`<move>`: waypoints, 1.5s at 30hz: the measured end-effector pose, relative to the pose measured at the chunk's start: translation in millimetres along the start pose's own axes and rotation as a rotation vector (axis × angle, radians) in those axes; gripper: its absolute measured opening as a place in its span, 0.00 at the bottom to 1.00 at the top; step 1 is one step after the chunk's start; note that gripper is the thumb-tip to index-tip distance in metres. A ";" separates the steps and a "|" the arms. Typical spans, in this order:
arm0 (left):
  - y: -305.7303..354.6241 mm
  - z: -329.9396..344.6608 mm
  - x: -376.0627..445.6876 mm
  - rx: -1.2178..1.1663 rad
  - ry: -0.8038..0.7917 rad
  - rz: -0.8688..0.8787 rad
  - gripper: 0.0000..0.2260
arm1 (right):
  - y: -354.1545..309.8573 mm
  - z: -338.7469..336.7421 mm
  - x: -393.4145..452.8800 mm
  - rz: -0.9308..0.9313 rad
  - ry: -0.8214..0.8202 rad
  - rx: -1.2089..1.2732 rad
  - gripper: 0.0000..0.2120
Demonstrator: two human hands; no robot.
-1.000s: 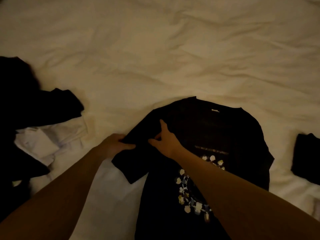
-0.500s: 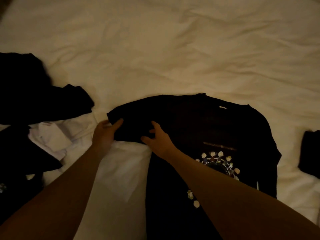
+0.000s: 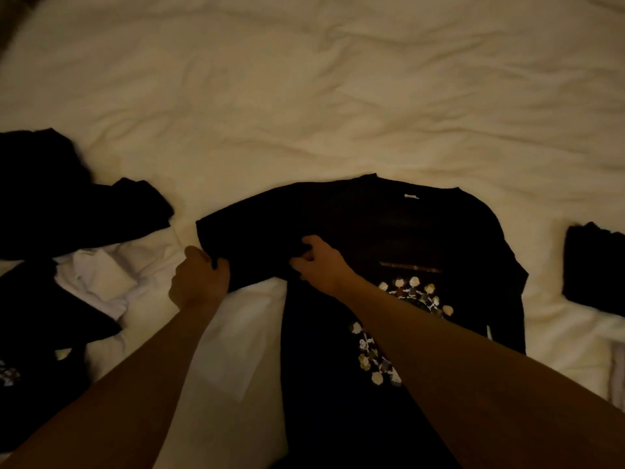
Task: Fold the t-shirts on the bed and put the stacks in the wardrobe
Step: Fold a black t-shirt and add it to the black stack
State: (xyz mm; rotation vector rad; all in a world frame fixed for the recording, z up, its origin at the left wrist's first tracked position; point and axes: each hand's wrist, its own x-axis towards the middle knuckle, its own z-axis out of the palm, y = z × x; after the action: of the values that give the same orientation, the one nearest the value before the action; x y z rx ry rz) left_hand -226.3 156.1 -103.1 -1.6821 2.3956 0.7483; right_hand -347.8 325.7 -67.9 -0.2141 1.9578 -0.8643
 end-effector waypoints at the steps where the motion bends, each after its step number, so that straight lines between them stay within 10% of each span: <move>1: 4.9 -0.9 -3.1 0.010 -0.005 0.036 0.11 | -0.6 -6.8 -3.5 -0.010 0.012 0.008 0.28; 10: 110.6 47.5 -76.6 -0.038 -0.376 0.421 0.09 | 80.5 -111.3 -64.4 0.081 0.478 0.064 0.12; 18: 181.6 144.4 -195.7 0.076 -0.593 0.735 0.09 | 217.3 -220.3 -117.7 0.377 0.937 0.104 0.25; 27: 198.0 196.7 -226.4 -0.024 -0.897 0.713 0.07 | 297.7 -240.0 -87.0 0.498 0.616 0.591 0.35; 31: 201.9 201.3 -227.6 -0.012 -0.880 0.662 0.10 | 311.4 -244.7 -83.4 0.498 0.597 0.076 0.42; 34: 206.1 206.9 -227.7 -0.017 -0.860 0.593 0.10 | 306.6 -254.7 -79.0 0.437 0.618 0.203 0.46; 38: 207.3 216.0 -231.7 -0.065 -0.889 0.465 0.08 | 310.6 -269.9 -69.4 0.432 0.588 0.604 0.31; 45: 208.5 228.0 -236.7 -0.219 -0.927 0.261 0.09 | 303.6 -298.0 -89.5 0.175 0.817 0.378 0.16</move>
State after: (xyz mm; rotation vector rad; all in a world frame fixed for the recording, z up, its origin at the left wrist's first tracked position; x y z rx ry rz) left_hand -368.1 516.0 -146.3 -0.7551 1.8802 1.4633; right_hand -486.1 735.3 -113.7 0.6160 2.4290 -1.3100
